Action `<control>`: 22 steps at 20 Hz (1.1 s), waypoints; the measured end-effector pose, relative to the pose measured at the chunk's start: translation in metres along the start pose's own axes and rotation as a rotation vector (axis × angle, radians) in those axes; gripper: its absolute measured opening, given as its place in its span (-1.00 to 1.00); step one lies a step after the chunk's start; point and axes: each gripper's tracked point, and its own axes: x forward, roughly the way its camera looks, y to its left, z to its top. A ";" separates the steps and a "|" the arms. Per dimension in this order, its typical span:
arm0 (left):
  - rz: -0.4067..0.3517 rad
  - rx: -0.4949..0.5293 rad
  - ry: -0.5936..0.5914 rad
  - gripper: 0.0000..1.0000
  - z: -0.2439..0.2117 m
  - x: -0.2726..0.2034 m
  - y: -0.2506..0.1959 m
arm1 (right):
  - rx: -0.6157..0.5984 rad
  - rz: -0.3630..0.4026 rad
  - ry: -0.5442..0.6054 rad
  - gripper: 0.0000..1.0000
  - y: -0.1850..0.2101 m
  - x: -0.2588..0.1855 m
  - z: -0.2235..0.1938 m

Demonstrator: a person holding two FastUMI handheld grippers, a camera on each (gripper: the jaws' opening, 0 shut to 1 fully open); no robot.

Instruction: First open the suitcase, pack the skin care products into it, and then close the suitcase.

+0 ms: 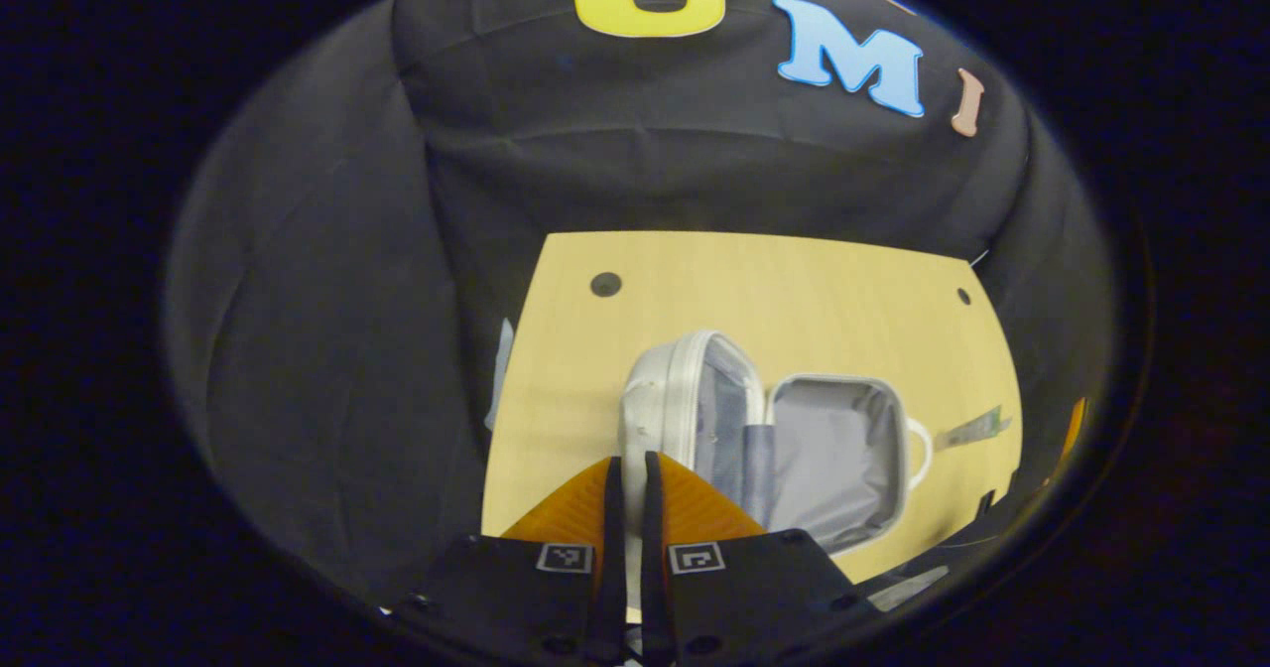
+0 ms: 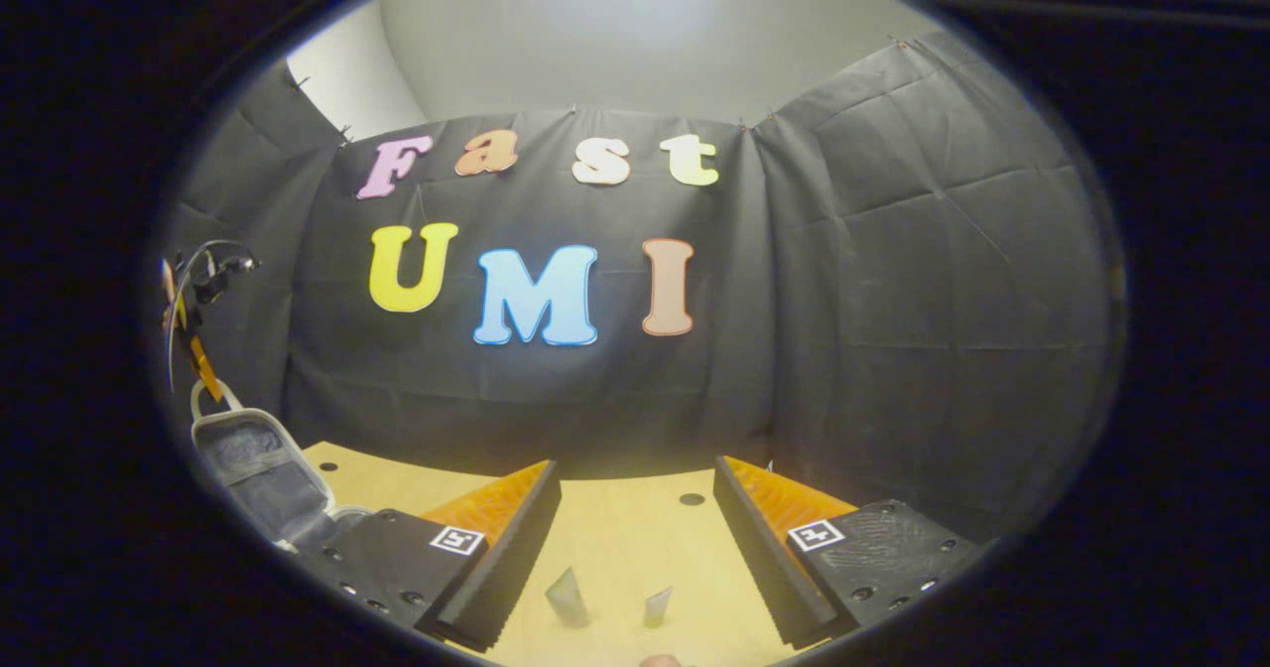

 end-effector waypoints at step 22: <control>0.176 -0.203 -0.109 0.89 -0.097 0.170 0.142 | -0.057 -0.005 0.071 0.89 0.018 -0.022 0.005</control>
